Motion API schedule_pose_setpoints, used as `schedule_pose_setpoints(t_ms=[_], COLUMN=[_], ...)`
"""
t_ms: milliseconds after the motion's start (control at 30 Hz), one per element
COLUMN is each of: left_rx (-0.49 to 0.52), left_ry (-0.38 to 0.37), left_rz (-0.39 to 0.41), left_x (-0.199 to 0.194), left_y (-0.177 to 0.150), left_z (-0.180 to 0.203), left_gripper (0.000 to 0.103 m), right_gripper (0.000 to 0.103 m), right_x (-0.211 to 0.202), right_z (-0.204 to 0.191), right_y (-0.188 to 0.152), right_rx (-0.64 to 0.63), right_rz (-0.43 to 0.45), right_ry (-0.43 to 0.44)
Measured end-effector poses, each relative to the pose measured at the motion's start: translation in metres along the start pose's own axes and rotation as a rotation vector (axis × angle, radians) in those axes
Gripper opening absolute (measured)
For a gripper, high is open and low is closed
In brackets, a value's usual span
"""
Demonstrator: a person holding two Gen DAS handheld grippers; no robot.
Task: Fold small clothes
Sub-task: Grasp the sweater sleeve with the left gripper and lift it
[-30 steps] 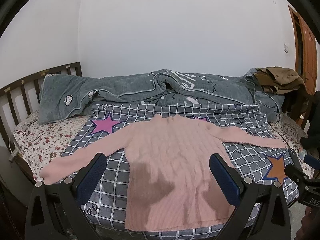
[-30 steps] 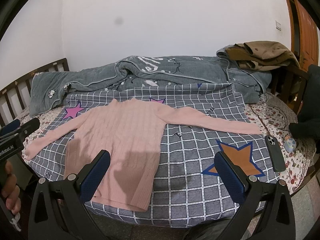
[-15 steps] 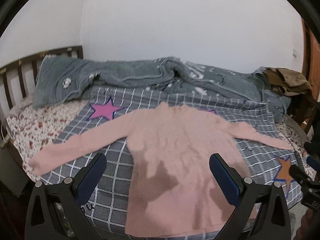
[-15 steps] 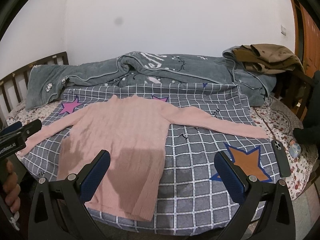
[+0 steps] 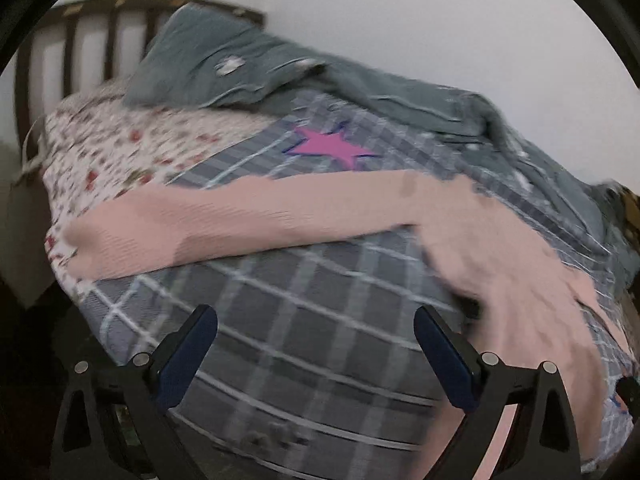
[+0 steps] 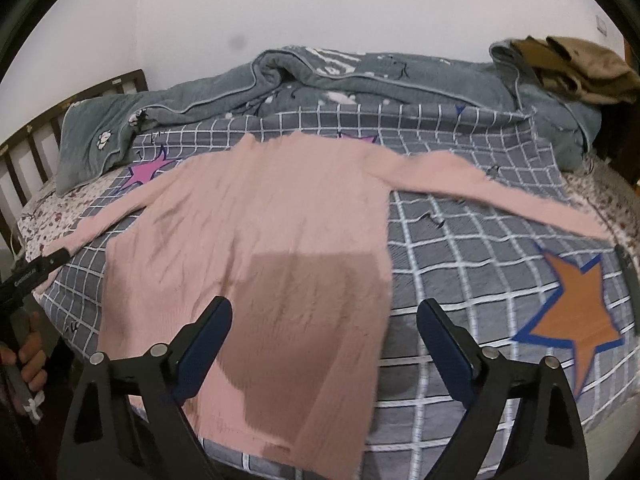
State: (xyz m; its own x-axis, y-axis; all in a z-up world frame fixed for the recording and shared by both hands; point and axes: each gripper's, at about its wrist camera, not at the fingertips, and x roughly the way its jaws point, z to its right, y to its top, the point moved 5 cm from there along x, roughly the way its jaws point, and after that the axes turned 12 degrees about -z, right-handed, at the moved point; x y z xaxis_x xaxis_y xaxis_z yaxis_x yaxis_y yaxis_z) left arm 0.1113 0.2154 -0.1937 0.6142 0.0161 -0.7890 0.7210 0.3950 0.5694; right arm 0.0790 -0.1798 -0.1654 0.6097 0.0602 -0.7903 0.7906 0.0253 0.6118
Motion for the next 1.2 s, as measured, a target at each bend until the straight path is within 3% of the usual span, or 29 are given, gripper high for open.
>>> schedule_pose_setpoints(t_ms=[133,233,400,567,667,800,833,1000,1200], left_rx=[-0.113,-0.249,-0.340,-0.390,-0.408,-0.415,-0.410,-0.356,-0.264], left_ry=[-0.067,-0.121,-0.108,-0.106,-0.079,-0.016,-0.011,0.046,0.105], left_rz=[-0.045,-0.042,-0.038,-0.011,-0.013,0.003,0.004,0.054,0.126], left_x=[0.018,0.025,0.041,0.043,0.044,0.035,0.033,0.006,-0.028], left_y=[0.010,0.018,0.025,0.031,0.034,0.038,0.040,0.056,0.084], left_z=[-0.046,-0.084,-0.127,-0.142,-0.147,-0.154,-0.155,-0.147,-0.100], left_gripper=[0.098,0.089,0.075,0.068,0.056,0.015,0.011,0.007,0.006], right_gripper=[0.089,0.089,0.089,0.089,0.089,0.089,0.089,0.089,0.089], right_x=[0.017,0.025,0.038,0.049,0.053,0.056,0.055,0.044,0.032], right_z=[-0.008,-0.013,-0.019,-0.024,-0.026,-0.026,-0.026,-0.024,-0.013], right_y=[-0.002,0.000,0.007,0.018,0.023,0.032,0.036,0.067,0.104], right_rx=[0.002,-0.007,-0.022,-0.018,-0.003,0.008,0.004,-0.038,-0.109], right_rz=[0.000,-0.014,-0.028,-0.033,-0.029,-0.018,-0.011,0.055,0.164], right_ry=[0.016,0.004,-0.022,-0.011,0.010,0.029,0.028,0.035,0.021])
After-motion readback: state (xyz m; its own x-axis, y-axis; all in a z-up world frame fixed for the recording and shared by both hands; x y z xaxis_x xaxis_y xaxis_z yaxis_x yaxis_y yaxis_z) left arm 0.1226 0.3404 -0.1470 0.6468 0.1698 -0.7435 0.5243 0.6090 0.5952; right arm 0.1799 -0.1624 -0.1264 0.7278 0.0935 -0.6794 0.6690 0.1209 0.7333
